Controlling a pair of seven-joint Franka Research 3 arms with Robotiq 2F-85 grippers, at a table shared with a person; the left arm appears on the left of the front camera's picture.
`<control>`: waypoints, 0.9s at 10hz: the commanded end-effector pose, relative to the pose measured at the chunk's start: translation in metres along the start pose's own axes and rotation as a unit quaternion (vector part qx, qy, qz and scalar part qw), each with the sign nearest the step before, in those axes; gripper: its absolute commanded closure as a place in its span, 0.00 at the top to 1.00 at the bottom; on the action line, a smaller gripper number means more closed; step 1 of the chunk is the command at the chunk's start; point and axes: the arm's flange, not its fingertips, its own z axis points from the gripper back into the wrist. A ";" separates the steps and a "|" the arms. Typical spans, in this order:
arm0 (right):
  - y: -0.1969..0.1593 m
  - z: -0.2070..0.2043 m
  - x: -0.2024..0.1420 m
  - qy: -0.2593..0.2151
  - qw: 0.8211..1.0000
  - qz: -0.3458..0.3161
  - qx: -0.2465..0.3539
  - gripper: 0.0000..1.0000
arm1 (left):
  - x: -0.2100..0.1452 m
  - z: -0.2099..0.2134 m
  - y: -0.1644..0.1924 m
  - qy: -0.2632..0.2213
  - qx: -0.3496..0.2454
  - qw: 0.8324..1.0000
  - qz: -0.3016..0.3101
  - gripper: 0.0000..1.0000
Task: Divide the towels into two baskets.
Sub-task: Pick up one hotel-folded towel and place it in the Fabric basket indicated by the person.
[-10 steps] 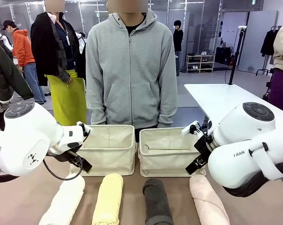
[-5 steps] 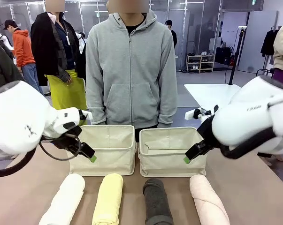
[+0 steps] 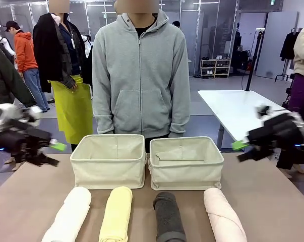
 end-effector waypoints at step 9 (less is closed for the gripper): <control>-0.090 0.207 -0.136 -0.271 0.943 -0.181 0.065 1.00 | -0.135 0.208 0.083 -0.280 -0.026 0.948 0.146 1.00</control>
